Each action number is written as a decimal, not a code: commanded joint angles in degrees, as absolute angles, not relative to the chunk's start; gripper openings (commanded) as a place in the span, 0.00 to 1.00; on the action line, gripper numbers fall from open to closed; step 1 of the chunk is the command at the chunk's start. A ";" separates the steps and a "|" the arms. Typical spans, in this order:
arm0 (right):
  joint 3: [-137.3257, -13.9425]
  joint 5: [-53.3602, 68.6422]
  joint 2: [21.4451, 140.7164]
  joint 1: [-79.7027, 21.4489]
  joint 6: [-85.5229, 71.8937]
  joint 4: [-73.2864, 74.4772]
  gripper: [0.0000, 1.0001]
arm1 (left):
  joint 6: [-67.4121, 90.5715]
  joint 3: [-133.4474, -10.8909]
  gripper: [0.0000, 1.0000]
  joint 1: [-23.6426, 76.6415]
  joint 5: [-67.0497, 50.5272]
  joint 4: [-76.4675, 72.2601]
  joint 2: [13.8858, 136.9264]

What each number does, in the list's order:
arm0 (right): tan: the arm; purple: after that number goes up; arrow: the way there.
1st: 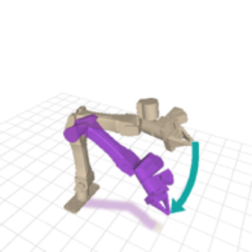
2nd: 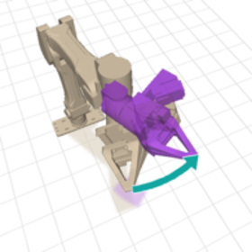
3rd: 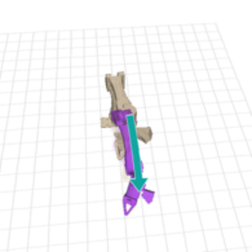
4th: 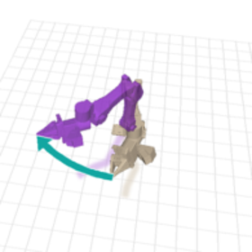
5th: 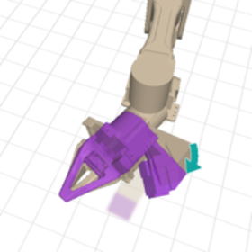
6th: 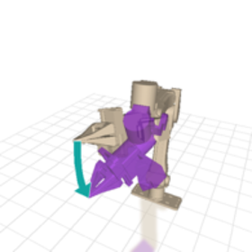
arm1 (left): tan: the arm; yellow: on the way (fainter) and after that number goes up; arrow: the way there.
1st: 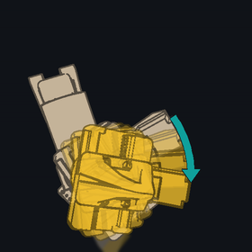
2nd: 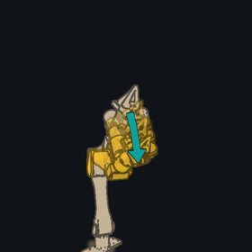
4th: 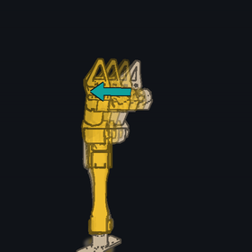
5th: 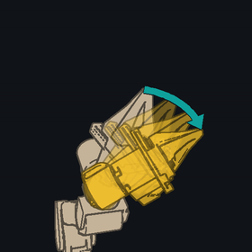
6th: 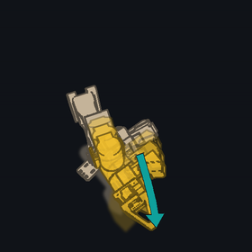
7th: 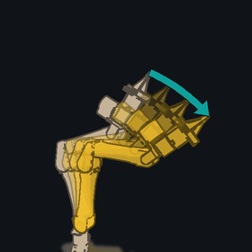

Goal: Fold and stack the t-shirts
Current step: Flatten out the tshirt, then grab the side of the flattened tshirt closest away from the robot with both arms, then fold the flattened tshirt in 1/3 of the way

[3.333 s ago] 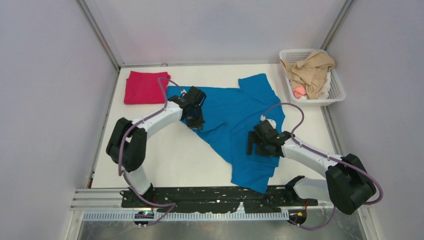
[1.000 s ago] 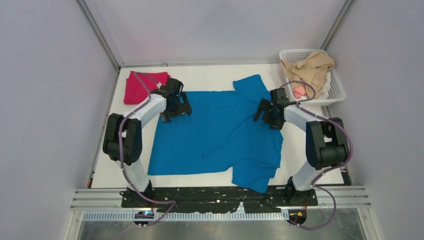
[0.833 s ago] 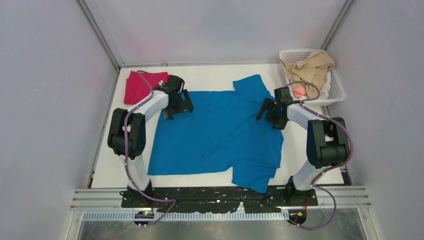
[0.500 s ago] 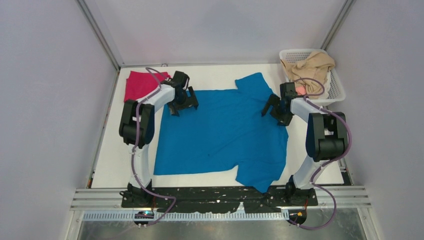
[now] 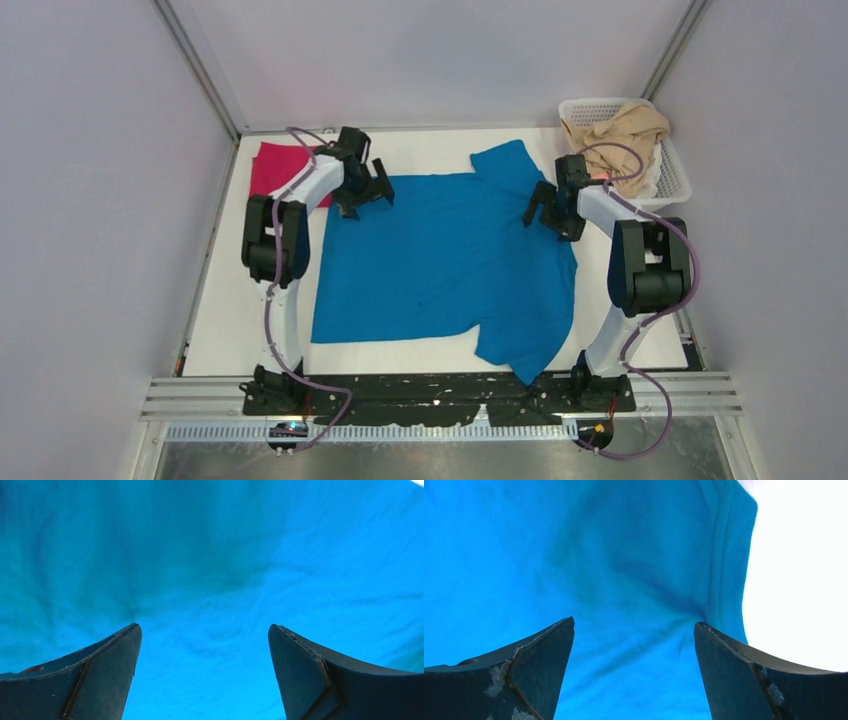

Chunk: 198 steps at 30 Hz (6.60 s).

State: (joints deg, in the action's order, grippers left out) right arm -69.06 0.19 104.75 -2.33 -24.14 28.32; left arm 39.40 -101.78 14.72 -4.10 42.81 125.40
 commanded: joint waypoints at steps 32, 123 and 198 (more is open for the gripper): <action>-39.98 -9.37 58.16 -54.22 -35.85 58.10 0.95 | 59.52 -23.65 0.69 15.14 12.60 48.69 44.24; -79.91 -23.26 94.75 -23.08 -8.88 45.47 0.10 | 52.61 -50.49 0.00 8.53 16.61 33.40 77.79; -72.45 -34.74 104.91 -20.98 4.02 35.06 0.95 | 44.49 -53.82 1.00 12.90 3.91 34.28 89.03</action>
